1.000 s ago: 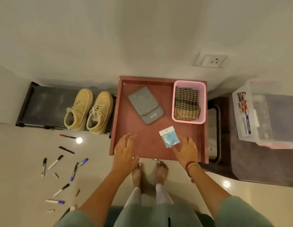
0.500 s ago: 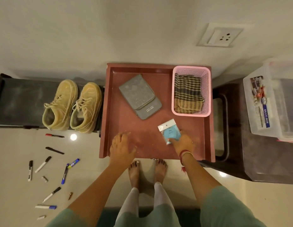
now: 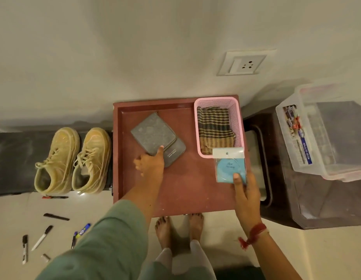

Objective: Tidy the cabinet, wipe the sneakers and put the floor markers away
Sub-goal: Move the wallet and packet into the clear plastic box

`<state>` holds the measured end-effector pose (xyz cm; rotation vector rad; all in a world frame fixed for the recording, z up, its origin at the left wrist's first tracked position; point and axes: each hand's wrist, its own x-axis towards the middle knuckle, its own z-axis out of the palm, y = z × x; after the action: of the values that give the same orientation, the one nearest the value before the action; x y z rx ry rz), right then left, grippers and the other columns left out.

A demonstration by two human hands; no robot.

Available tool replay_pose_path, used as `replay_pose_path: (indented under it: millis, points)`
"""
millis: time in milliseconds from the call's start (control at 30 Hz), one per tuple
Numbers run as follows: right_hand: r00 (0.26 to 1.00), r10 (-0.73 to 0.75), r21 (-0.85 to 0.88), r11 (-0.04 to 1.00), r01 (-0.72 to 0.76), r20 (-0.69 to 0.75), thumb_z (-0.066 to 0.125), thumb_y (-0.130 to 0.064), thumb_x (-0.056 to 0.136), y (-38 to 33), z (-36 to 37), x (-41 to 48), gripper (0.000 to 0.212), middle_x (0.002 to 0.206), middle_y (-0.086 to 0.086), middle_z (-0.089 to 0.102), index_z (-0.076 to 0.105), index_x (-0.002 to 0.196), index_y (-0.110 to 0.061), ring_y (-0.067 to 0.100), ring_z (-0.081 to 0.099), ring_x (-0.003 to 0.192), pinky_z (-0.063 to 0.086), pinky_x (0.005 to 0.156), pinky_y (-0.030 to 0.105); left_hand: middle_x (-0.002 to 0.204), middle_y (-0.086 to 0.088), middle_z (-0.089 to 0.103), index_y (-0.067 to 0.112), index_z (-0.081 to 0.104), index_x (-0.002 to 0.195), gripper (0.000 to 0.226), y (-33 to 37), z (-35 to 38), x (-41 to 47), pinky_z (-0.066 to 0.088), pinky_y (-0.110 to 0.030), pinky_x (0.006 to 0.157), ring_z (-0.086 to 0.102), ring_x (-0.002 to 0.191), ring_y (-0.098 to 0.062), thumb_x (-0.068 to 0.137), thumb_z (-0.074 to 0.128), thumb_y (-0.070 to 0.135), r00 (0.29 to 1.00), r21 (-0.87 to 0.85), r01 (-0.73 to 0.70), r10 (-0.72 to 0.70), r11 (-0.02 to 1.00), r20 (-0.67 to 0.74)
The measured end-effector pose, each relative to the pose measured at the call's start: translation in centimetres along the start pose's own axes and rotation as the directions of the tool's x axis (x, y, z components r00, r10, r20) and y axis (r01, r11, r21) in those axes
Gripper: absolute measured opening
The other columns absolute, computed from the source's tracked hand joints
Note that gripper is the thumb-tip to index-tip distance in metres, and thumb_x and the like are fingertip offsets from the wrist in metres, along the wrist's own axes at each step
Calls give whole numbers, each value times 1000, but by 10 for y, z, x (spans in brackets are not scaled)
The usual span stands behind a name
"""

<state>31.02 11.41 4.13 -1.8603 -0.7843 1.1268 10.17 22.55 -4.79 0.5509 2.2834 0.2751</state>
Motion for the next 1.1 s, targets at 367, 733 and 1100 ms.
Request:
replay_pose_path:
  millis: [367, 733, 1100]
  points:
    - [994, 12, 37, 999, -8, -106, 51, -44, 84, -35, -7, -13, 23, 102, -4, 64, 54, 100, -28, 14, 66, 94, 58, 70, 34, 105, -9, 65, 2, 56, 114, 51, 23, -22, -15, 53, -34, 76, 61, 83, -23, 75, 82, 20, 977, -512, 187, -105, 838, 186]
    - [945, -64, 298, 940, 164, -320, 58, -19, 89, -143, -115, -37, 11, 96, -1, 70, 63, 98, -14, 11, 68, 91, 57, 71, 23, 103, -5, 61, 9, 41, 115, 45, 45, -98, -213, 54, -32, 73, 63, 88, -17, 83, 73, 17, 876, -616, -68, 342, 785, 339]
    - [997, 29, 492, 868, -59, 68, 72, -51, 69, -151, -249, 39, 64, 114, 9, 67, 61, 119, -12, 23, 64, 106, 55, 83, 34, 111, -9, 60, 15, 39, 115, 41, 134, 25, -347, 56, -26, 74, 63, 94, -17, 87, 69, 16, 782, -660, -105, 472, 744, 407]
